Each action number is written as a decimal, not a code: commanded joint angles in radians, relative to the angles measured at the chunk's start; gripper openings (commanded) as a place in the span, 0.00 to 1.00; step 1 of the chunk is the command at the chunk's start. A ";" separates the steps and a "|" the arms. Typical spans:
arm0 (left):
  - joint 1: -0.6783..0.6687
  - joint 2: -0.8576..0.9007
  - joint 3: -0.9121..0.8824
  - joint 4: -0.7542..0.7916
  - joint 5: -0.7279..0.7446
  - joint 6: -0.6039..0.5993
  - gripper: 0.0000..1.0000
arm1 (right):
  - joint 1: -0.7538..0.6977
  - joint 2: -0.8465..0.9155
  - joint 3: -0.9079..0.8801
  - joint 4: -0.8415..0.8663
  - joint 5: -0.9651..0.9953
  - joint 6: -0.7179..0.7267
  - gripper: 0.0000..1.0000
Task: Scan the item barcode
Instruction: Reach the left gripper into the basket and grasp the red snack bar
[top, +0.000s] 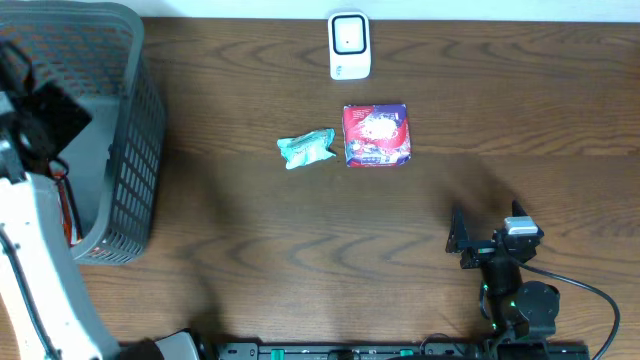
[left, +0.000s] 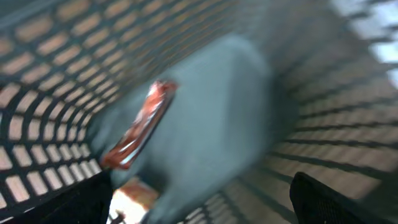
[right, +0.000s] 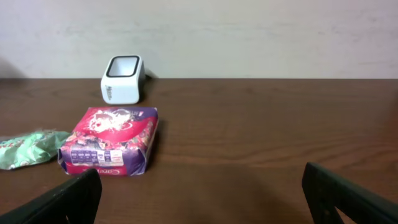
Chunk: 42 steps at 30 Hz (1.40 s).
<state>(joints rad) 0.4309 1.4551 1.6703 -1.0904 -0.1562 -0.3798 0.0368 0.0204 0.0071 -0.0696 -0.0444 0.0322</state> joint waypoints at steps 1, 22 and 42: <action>0.047 0.069 -0.062 0.019 -0.016 -0.052 0.90 | 0.003 -0.001 -0.002 -0.004 0.009 -0.015 0.99; 0.112 0.560 -0.099 0.090 -0.255 -0.006 0.90 | 0.003 -0.001 -0.002 -0.004 0.009 -0.014 0.99; 0.178 0.573 -0.231 0.248 -0.097 0.117 0.64 | 0.003 -0.001 -0.002 -0.004 0.009 -0.014 0.99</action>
<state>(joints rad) 0.5827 2.0205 1.4593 -0.8402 -0.2668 -0.2790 0.0368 0.0204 0.0071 -0.0700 -0.0444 0.0322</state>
